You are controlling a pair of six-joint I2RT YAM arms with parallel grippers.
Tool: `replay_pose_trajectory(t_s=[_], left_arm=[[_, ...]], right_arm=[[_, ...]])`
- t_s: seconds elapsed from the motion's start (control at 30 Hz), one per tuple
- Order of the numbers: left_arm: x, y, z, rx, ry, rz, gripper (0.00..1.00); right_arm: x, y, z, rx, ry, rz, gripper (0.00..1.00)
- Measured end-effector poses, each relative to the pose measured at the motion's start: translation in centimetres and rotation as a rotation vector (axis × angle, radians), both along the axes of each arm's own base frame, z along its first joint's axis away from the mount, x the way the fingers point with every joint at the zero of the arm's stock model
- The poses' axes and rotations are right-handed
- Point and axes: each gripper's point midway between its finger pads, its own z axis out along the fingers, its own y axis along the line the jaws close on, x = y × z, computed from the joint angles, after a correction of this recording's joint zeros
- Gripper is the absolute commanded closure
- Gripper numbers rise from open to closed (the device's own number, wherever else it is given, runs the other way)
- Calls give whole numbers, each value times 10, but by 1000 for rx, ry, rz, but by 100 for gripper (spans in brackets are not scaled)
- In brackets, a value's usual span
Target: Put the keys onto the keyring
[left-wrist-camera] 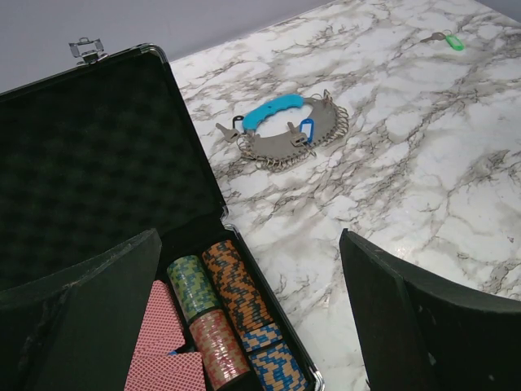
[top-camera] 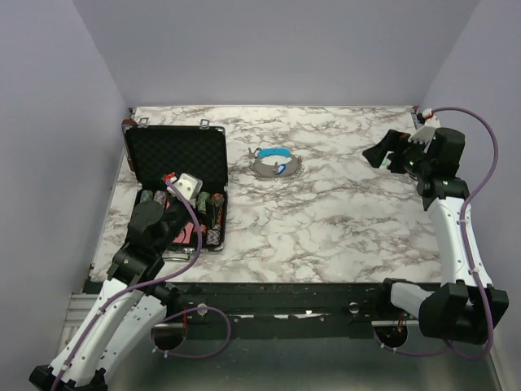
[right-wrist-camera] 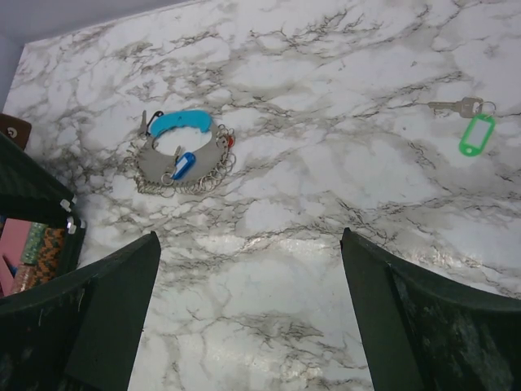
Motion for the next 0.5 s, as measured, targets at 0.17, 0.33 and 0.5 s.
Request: replay_pose_trajectory(t_s=[0.17,0.33,0.5], left_arm=[[0,0,0,0,0,0,1],[0,0,0,0,0,0,1],[0,0,1,-2,-3,0,1]], right_arm=[[3,-1,-4,-3,8,-1,0],[8,-6,-17,-44,29,18,0],[17,-8,-36,-162,34,122,0]])
